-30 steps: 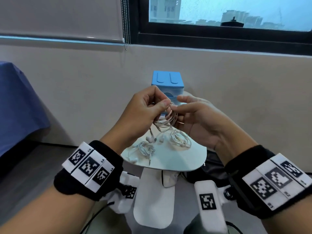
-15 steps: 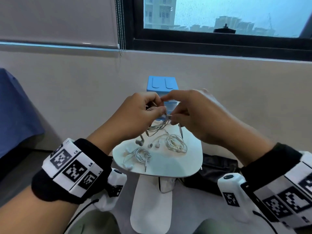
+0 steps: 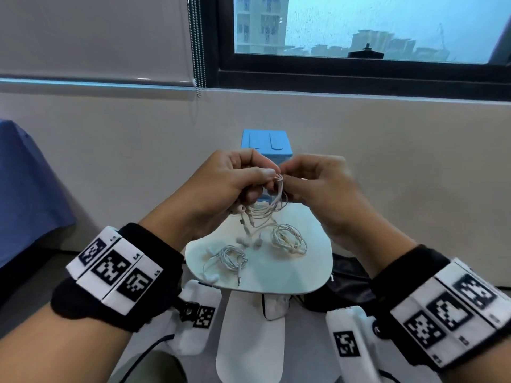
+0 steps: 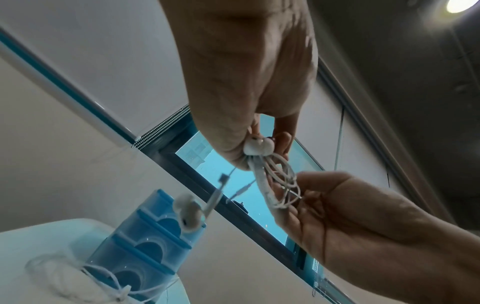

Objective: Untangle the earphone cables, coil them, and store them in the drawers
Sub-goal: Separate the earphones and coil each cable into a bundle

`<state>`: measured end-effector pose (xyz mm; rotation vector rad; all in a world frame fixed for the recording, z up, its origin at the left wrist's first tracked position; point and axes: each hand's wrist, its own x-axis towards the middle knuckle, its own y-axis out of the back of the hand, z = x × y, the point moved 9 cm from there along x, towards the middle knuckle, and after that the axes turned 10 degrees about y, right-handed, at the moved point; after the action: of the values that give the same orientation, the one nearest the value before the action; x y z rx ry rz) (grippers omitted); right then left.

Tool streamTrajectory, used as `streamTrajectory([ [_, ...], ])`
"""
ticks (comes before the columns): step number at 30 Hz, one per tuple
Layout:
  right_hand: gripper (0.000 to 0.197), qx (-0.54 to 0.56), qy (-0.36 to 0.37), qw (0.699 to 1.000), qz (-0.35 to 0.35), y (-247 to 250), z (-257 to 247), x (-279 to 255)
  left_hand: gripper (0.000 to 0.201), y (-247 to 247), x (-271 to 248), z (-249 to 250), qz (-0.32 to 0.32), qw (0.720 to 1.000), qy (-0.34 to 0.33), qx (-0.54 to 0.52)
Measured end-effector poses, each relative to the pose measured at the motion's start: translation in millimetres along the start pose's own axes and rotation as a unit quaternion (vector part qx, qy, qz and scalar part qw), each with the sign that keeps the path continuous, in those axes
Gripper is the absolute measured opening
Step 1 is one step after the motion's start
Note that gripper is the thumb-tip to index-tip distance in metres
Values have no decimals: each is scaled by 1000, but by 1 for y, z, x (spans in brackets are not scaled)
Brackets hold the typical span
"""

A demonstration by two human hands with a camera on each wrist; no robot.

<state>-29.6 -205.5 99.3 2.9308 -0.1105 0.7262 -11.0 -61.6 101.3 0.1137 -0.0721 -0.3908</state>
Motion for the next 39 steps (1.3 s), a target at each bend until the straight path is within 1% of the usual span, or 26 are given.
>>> streamTrajectory([
  [2,10,127,-56,990,4,-7,6,-3,7,3,2,-3,19,999,-9,-28],
  [3,15,172,-80,982,4,-9,8,-5,7,5,2,-3,33,999,-18,-33],
  [5,24,220,-109,969,-7,-14,8,-9,6,9,1,-3,58,997,-37,-24],
  [7,35,237,-123,964,-6,-17,9,-12,8,12,1,-3,64,996,-48,-29],
  [10,52,287,-139,948,-15,-21,10,-13,6,16,1,-9,33,997,-33,-64],
  [11,52,305,-143,941,-32,-24,9,-14,3,16,0,-9,13,996,-31,-79],
  [12,46,315,-147,936,-55,-27,6,-15,3,16,-1,-9,-4,995,-36,-89],
  [13,39,322,-152,931,-81,-30,3,-16,7,16,-4,-7,-17,995,-43,-86],
  [14,36,332,-157,924,-107,-33,0,-18,11,16,-7,-5,-25,996,-50,-74],
  [16,49,338,-163,915,-147,-38,-1,-19,19,13,-12,1,-38,996,-63,-43],
  [17,53,313,-155,924,-157,-38,-1,-17,20,13,-13,2,-37,997,-63,-24],
  [19,53,210,-113,957,-166,-34,1,-11,18,18,-11,1,-14,998,-60,33],
  [20,51,136,-83,973,-169,-33,1,-8,15,22,-9,-1,2,996,-57,68],
  [21,49,53,-49,982,-173,-31,0,-5,11,25,-7,-3,14,994,-53,95],
  [22,46,-26,-14,984,-178,-31,-2,-1,9,28,-5,-6,25,993,-47,109],
  [23,41,-95,19,978,-185,-32,-5,1,8,30,-2,-8,35,992,-41,110],
  [25,35,-213,69,954,-199,-34,-6,4,6,36,3,-14,53,994,-23,91],
  [27,34,-296,96,926,-214,-37,0,8,8,43,9,-23,64,994,0,89],
  [28,34,-313,96,919,-222,-39,6,10,9,49,12,-29,67,993,11,94],
  [29,34,-314,87,918,-227,-39,14,12,8,54,15,-35,68,993,23,98],
  [31,30,-296,55,924,-235,-43,35,17,8,65,22,-50,63,992,53,98],
  [33,20,-289,15,926,-243,-51,56,23,8,72,30,-67,54,990,85,97],
  [36,7,-294,-38,920,-258,-65,84,30,10,79,43,-96,28,986,154,49],
  [39,5,-326,-67,907,-258,-72,105,39,14,83,57,-123,-5,976,219,13],
])
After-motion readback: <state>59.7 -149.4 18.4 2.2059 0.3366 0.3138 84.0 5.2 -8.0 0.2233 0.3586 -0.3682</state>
